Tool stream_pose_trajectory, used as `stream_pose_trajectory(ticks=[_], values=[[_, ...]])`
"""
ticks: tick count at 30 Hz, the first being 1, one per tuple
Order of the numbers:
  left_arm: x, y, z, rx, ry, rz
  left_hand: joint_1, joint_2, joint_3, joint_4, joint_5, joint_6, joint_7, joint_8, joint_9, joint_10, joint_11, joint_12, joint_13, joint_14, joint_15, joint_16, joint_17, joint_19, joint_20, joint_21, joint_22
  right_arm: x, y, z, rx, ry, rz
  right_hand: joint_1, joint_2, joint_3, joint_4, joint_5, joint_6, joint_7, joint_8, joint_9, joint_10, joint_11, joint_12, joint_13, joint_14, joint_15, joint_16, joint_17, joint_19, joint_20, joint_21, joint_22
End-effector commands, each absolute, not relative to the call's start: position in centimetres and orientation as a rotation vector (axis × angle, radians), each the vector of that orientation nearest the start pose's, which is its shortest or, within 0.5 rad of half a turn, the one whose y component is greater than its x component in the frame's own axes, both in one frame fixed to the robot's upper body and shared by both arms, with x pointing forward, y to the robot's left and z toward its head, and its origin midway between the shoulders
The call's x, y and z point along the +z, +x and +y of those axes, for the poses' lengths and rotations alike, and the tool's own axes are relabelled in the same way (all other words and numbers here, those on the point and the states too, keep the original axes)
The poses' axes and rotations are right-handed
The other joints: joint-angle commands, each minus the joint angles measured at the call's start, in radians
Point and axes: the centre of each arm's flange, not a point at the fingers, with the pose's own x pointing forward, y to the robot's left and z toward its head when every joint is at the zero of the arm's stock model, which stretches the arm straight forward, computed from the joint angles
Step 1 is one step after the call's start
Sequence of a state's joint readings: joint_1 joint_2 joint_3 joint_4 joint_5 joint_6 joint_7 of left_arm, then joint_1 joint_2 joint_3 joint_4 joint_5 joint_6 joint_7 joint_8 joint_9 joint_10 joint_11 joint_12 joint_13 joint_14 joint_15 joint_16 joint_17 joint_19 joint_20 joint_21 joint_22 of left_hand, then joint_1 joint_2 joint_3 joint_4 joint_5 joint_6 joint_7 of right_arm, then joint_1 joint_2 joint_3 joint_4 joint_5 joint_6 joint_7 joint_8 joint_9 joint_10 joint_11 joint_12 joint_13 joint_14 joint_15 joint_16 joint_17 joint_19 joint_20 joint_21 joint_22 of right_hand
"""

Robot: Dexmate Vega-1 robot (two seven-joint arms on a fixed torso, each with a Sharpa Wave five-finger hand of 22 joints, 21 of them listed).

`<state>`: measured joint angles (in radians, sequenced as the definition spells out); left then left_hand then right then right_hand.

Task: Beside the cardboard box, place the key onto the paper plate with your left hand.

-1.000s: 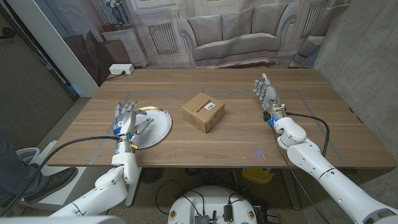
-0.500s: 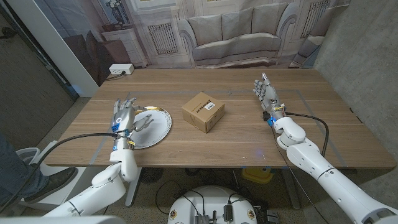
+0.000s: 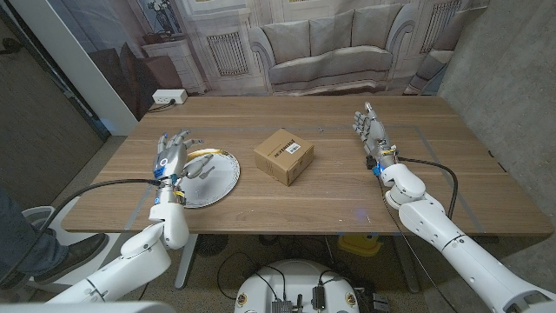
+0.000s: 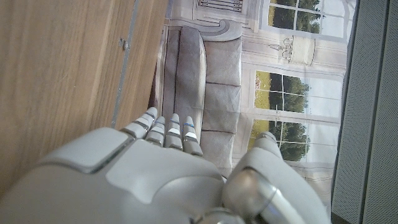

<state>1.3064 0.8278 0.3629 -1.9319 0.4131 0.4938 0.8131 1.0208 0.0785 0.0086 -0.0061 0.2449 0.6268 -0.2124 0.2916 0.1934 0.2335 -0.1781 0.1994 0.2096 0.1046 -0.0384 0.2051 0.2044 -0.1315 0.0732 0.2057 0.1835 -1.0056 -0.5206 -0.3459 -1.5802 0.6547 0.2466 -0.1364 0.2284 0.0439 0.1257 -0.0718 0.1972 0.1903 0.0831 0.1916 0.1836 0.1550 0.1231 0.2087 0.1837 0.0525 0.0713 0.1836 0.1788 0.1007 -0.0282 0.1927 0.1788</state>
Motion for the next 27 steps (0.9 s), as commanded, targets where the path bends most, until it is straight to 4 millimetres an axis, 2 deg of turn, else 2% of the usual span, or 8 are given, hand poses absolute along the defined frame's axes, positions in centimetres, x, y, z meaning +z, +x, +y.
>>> stream_pose_trajectory(ticks=[1,4,10,14,27], values=[[-7.7,49.9,33.6,0.684,1.098,-0.608,-0.013,-0.001,-0.004,0.012,0.008,-0.057,0.000,-0.027,0.005,-0.020,0.005,-0.002,0.003,-0.008,-0.041,-0.005,0.002,-0.008,0.002,-0.001,0.006,-3.8,60.5,-25.5,0.178,0.129,-0.614,0.000,0.004,0.002,-0.004,-0.003,0.003,-0.003,0.004,0.005,0.007,0.001,0.004,0.003,0.004,0.004,0.002,0.003,0.004,0.007,0.005,0.003],[-7.6,49.9,33.7,0.676,1.075,-0.610,-0.025,0.002,-0.007,0.019,0.010,-0.132,0.003,-0.059,0.008,-0.024,0.012,0.002,0.003,-0.010,-0.038,-0.005,0.002,-0.008,0.003,0.001,0.006,-3.9,60.5,-25.4,0.178,0.128,-0.611,0.000,0.004,0.001,-0.004,-0.003,0.003,-0.003,0.004,0.005,0.007,0.001,0.004,0.003,0.004,0.005,0.001,0.003,0.004,0.007,0.005,0.003],[-7.1,49.5,33.8,0.667,1.081,-0.612,-0.036,0.005,-0.011,0.025,0.011,-0.174,0.007,-0.076,0.010,-0.044,0.026,-0.002,0.003,-0.018,-0.029,-0.007,0.001,-0.009,0.004,0.002,0.006,-3.9,60.5,-25.3,0.177,0.129,-0.612,0.001,0.005,0.001,-0.004,-0.003,0.004,-0.003,0.004,0.005,0.007,0.001,0.004,0.003,0.004,0.006,0.001,0.003,0.004,0.007,0.005,0.003],[-6.5,49.1,34.0,0.665,1.087,-0.621,-0.039,0.005,-0.012,0.027,0.012,-0.182,0.016,-0.078,0.010,-0.050,0.028,-0.003,0.003,-0.021,-0.028,-0.008,0.000,-0.009,0.006,0.002,0.006,-3.8,60.4,-25.2,0.177,0.127,-0.613,0.001,0.005,0.001,-0.005,-0.003,0.003,-0.004,0.004,0.005,0.007,0.001,0.004,0.003,0.003,0.005,0.001,0.003,0.004,0.007,0.005,0.003],[-5.4,49.0,34.4,0.658,1.086,-0.629,-0.045,0.004,-0.015,0.029,0.013,-0.183,0.018,-0.077,0.012,-0.058,0.035,-0.002,0.003,-0.026,-0.023,-0.009,-0.001,-0.014,0.008,0.001,0.006,-3.6,60.2,-24.9,0.177,0.124,-0.608,0.001,0.006,0.001,-0.005,-0.003,0.003,-0.003,0.003,0.005,0.007,0.001,0.004,0.003,0.003,0.005,0.001,0.003,0.004,0.007,0.005,0.003]])
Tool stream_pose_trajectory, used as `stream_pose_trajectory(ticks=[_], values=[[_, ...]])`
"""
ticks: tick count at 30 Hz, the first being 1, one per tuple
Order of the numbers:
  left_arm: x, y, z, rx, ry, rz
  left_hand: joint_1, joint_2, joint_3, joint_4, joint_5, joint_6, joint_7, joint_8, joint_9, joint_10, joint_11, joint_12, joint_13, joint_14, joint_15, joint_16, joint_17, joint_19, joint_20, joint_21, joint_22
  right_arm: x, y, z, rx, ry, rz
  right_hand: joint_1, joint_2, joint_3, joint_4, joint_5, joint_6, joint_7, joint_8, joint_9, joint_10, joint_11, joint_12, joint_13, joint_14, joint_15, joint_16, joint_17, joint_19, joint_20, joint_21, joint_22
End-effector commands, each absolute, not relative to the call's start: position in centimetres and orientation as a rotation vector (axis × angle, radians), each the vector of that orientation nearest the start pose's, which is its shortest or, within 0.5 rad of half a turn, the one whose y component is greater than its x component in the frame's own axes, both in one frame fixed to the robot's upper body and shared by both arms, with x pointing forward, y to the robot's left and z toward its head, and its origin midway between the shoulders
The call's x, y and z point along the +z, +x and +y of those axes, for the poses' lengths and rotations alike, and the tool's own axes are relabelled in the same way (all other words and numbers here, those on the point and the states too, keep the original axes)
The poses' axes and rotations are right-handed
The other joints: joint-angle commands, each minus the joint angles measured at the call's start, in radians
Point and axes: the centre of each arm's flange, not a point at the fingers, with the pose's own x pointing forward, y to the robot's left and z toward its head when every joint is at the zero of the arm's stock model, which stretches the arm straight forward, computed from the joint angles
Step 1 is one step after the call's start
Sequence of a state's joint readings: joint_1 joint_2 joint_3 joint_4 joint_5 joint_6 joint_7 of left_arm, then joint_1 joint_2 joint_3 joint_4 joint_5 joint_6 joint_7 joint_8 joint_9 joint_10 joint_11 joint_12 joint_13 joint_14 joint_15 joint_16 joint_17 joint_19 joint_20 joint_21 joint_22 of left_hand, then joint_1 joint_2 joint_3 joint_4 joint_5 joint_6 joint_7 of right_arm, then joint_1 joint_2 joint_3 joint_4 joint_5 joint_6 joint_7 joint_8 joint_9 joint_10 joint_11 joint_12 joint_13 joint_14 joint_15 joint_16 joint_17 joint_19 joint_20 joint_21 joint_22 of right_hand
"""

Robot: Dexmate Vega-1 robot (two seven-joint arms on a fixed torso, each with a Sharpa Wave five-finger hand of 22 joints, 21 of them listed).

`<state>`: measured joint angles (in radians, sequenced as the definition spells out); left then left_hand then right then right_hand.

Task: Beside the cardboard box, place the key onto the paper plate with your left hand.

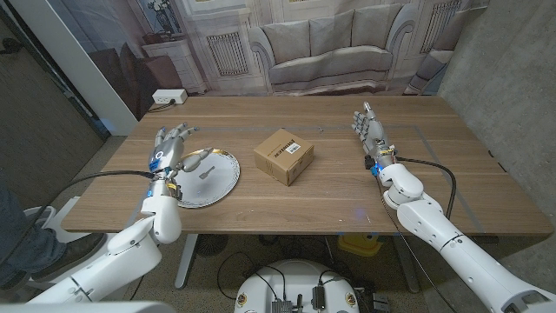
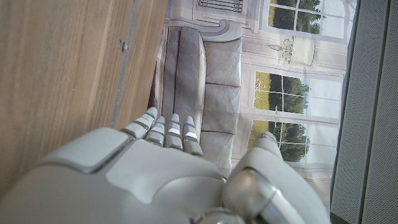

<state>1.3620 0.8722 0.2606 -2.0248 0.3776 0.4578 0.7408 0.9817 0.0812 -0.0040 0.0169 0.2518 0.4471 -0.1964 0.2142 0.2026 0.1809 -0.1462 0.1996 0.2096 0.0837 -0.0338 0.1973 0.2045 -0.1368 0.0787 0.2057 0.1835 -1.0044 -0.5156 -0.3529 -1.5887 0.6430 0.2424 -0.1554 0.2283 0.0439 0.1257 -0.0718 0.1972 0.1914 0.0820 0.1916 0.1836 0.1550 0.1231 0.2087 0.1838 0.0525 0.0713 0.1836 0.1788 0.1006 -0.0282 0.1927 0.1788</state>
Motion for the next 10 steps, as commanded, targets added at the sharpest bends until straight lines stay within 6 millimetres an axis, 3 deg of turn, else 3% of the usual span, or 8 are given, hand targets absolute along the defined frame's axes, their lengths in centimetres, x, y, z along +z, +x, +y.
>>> stream_pose_trajectory(ticks=[1,10], values=[[-5.38,49.04,34.35,0.654,1.088,-0.634,-0.006,0.002,-0.003,0.007,0.006,-0.003,0.002,0.001,0.003,-0.005,0.008,-0.001,0.003,-0.005,-0.028,-0.001,-0.001,-0.008,0.002,0.001,0.006,-3.58,60.22,-24.87,0.177,0.123,-0.609,0.001,0.006,0.001,-0.005,-0.003,0.002,-0.002,0.003,0.005,0.007,0.001,0.004,0.003,0.003,0.005,0.001,0.003,0.004,0.008,0.005,0.003],[-5.29,49.16,34.36,0.647,1.095,-0.630,-0.010,0.002,-0.004,0.008,0.007,-0.004,0.005,0.002,0.004,-0.018,0.008,-0.004,0.003,-0.012,-0.027,-0.003,-0.001,-0.014,0.004,-0.001,0.006,-3.82,60.45,-24.65,0.181,0.128,-0.598,0.001,0.006,0.001,-0.006,-0.004,0.003,-0.003,0.004,0.005,0.007,0.002,0.005,0.003,0.004,0.005,0.002,0.003,0.004,0.008,0.005,0.003]])
